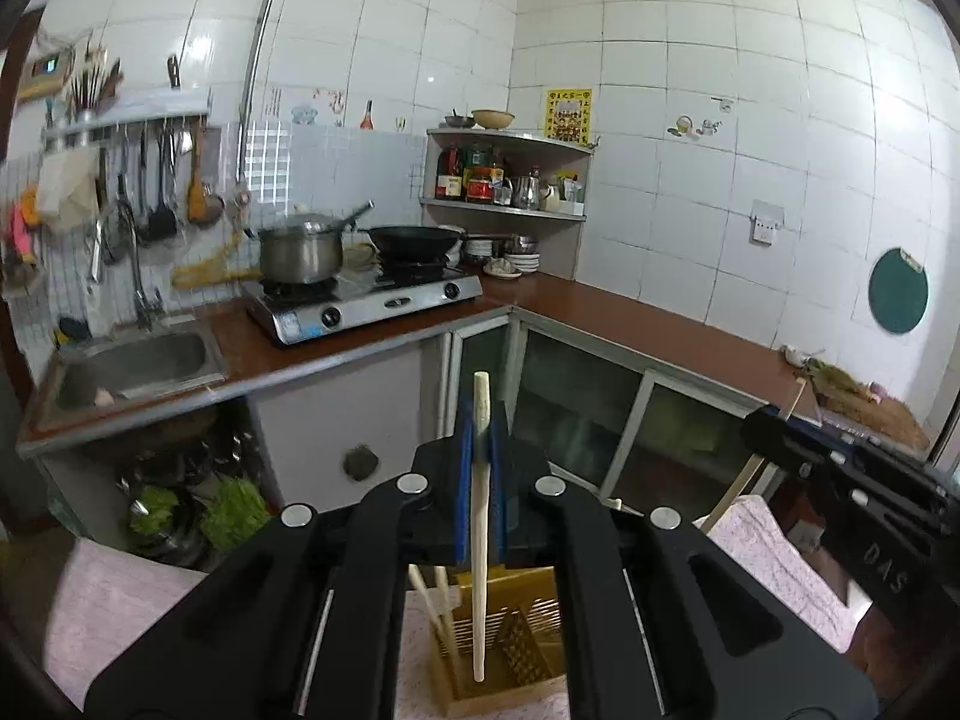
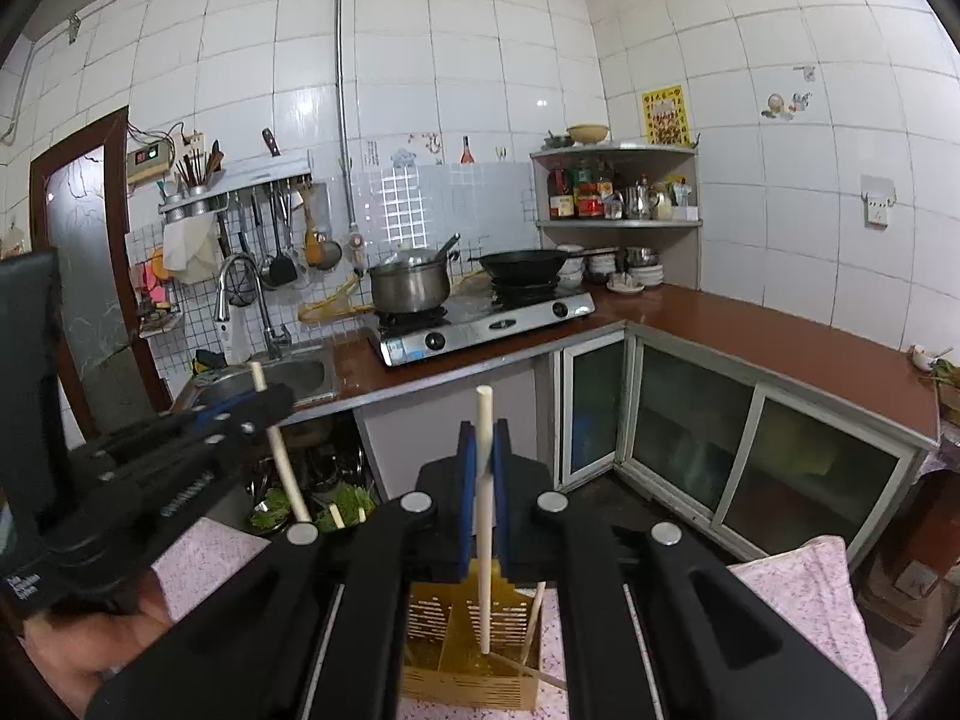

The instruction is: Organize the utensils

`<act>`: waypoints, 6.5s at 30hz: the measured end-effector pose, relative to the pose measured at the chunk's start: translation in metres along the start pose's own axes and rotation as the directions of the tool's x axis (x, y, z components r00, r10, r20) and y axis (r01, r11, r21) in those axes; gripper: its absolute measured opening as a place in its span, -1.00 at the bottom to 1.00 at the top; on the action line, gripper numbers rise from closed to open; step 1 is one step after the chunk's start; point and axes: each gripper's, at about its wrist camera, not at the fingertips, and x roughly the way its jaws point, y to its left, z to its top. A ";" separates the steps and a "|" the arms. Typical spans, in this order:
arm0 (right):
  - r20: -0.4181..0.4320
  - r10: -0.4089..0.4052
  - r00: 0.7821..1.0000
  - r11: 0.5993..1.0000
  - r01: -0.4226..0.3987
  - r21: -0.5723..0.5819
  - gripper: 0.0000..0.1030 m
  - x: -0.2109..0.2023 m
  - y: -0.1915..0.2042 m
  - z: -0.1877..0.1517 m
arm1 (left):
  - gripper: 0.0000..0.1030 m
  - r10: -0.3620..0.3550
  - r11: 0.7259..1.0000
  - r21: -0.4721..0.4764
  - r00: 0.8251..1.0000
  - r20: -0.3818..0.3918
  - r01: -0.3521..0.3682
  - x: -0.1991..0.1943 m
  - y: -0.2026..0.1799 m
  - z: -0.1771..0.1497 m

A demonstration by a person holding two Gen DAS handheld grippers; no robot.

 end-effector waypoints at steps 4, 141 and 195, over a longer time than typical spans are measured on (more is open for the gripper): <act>-0.058 -0.015 0.998 1.000 0.016 0.007 -0.89 0.023 -0.009 -0.025 | -0.92 0.011 1.000 -0.016 1.000 -0.026 -0.011 0.025 0.007 -0.025; -0.600 0.101 0.793 0.974 0.043 0.222 -0.70 -0.026 -0.031 -0.285 | -0.93 0.061 0.998 0.006 0.892 -0.447 -0.065 -0.105 0.066 -0.264; -0.665 0.118 0.738 0.977 -0.206 -0.055 -0.90 0.000 0.089 -0.296 | -0.92 0.025 1.000 0.001 0.908 -0.419 -0.027 -0.109 0.072 -0.263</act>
